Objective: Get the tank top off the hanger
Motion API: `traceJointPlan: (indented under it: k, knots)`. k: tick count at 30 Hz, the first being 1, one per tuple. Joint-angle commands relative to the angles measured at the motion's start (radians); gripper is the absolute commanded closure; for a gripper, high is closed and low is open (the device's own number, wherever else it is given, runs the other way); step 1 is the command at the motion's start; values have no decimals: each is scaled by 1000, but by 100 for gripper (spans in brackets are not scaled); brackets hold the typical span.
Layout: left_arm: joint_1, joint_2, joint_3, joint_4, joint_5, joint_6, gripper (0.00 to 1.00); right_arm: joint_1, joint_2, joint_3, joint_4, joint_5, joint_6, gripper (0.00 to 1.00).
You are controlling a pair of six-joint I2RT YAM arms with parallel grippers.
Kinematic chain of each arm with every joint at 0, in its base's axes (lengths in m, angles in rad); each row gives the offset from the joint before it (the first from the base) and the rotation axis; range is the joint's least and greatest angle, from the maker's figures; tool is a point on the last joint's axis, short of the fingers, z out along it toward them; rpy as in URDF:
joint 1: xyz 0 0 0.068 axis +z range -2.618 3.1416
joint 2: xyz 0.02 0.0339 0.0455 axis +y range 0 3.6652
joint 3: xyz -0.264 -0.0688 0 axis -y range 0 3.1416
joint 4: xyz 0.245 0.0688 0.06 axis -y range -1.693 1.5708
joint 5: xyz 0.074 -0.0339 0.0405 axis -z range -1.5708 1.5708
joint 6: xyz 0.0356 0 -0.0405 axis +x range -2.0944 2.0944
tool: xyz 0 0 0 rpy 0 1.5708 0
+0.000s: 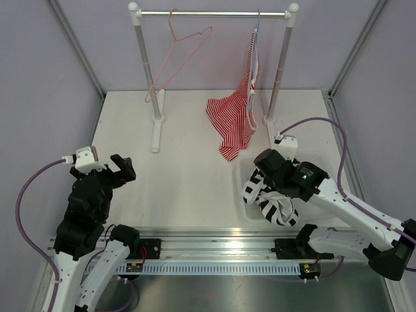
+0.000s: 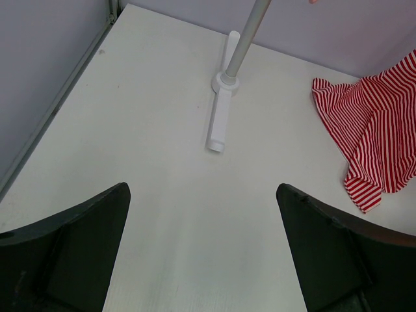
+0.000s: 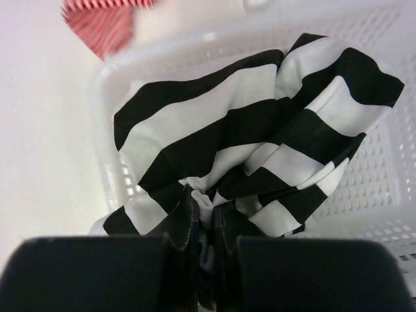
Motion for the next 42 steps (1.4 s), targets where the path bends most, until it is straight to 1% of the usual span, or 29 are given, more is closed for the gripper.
traceJointPlan:
  k: [1,2,3,5,7,10,11,13,17,22,23,24,25,26,27,28,29,30,31,32,33,34,36,37,38,40,42]
  knots:
    - [5,-4,-1,35,-2,2,1,-6,-31,194,-80,145,-88,100]
    - [5,-4,-1,35,-4,2,1,-6,-47,247,-104,177,-91,100]
    - [5,-5,-1,34,-4,2,1,-6,-54,268,-142,244,-97,100]
    - [5,-4,1,35,-5,2,1,-8,-79,306,-166,318,-122,100]
    - [5,-2,1,35,-4,2,1,-8,-103,305,-166,332,-131,100]
    - [5,-5,-1,35,-2,2,1,-8,-136,231,-89,268,-170,100]
    - [5,-5,-1,35,-2,2,1,-8,-149,173,-71,235,-162,100]
    - [5,-5,-2,35,1,4,1,-8,-162,87,-57,202,-127,100]
    - [5,-5,-2,37,2,2,1,-8,-202,-54,41,61,-70,100]
    - [5,-4,-2,37,4,4,1,-8,-243,-183,95,12,47,99]
    - [5,-4,-2,37,4,2,1,-8,-245,-192,103,15,68,94]
    - [5,-2,-1,37,-1,2,1,-8,-245,-198,104,22,74,73]
    - [7,2,1,35,-5,4,1,-8,-239,-200,104,29,71,61]
    - [8,9,2,32,-10,2,1,-8,-232,-191,92,48,65,44]
    - [10,12,4,31,-21,2,1,-6,-220,-174,74,70,67,17]
    - [14,15,5,28,-25,2,1,-8,-193,-124,54,96,65,11]
    - [22,25,7,22,-28,2,1,-9,-176,-92,3,155,62,5]
    - [26,29,8,21,-35,2,1,-14,-159,-58,-20,185,54,1]
    - [33,30,10,21,-36,1,1,-38,-125,12,-35,209,35,1]
    - [48,33,12,20,-35,1,1,-58,-107,48,-49,235,-25,0]
    - [59,35,13,21,-36,-1,1,-75,-93,86,-49,239,-56,1]
    - [69,35,12,23,-33,-1,1,-92,-72,160,-49,239,-83,0]
    - [95,35,12,32,-22,10,1,-103,-65,228,-32,219,-174,1]
    - [100,35,13,32,-22,13,1,-103,-65,287,-23,202,-208,0]
    - [103,33,16,26,-24,18,1,-103,-67,315,-8,150,-295,1]
    - [103,44,54,0,-54,24,1,-103,-68,395,-15,102,-366,1]
    - [103,58,96,-49,-68,37,1,-103,-70,444,-51,134,-415,1]
